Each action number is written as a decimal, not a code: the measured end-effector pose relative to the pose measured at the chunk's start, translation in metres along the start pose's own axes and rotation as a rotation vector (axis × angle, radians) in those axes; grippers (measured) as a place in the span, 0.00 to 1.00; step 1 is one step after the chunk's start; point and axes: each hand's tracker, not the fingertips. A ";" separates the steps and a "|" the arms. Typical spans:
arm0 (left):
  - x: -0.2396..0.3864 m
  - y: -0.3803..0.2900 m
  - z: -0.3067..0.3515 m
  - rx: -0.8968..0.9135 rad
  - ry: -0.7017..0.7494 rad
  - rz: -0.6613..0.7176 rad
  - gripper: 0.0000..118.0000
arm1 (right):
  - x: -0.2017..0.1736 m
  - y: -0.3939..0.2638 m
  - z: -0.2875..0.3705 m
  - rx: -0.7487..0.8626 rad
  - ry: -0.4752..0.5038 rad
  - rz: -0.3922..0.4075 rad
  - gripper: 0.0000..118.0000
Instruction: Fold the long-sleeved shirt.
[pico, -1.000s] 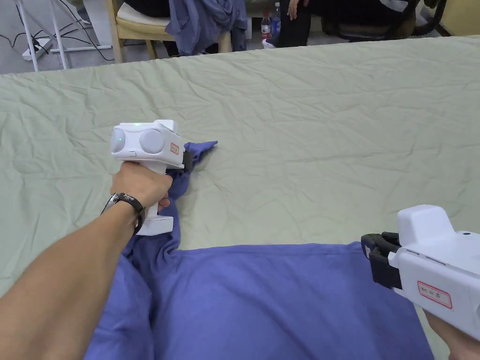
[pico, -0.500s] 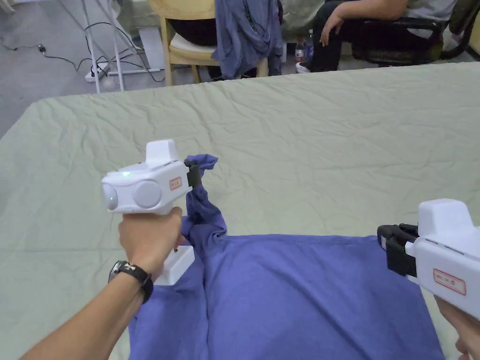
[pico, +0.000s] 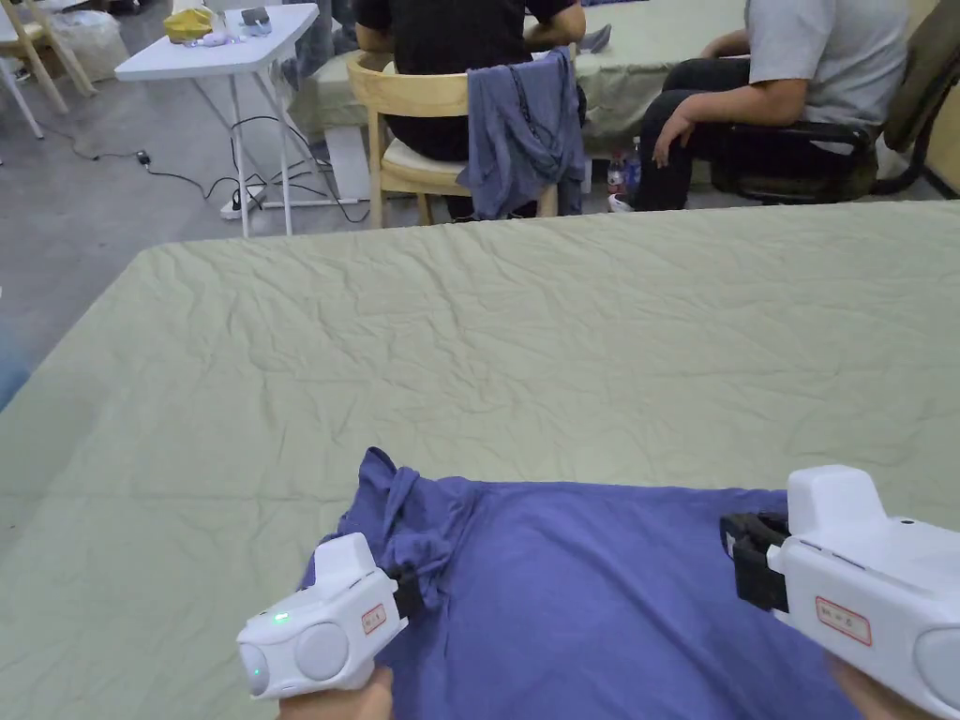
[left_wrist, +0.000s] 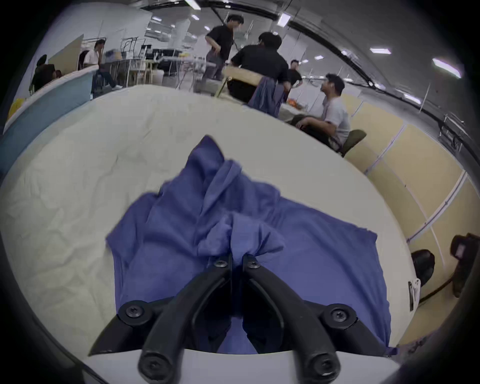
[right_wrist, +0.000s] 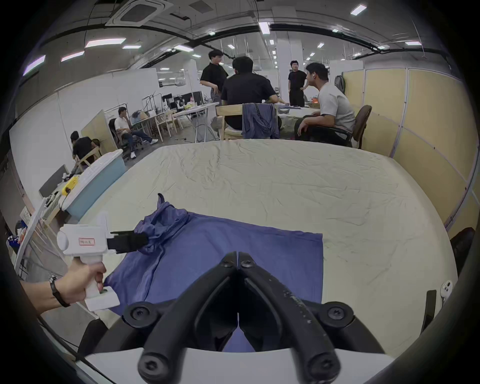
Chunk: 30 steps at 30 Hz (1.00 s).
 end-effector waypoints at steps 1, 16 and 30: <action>-0.004 -0.001 -0.002 -0.013 -0.003 0.015 0.04 | 0.000 -0.001 -0.001 -0.001 -0.003 -0.002 0.00; 0.038 0.001 0.096 0.013 0.020 -0.285 0.59 | 0.006 -0.009 0.026 0.021 -0.064 -0.011 0.00; 0.050 0.007 0.194 0.115 0.017 -0.349 0.00 | 0.008 -0.041 0.071 0.073 -0.096 -0.073 0.00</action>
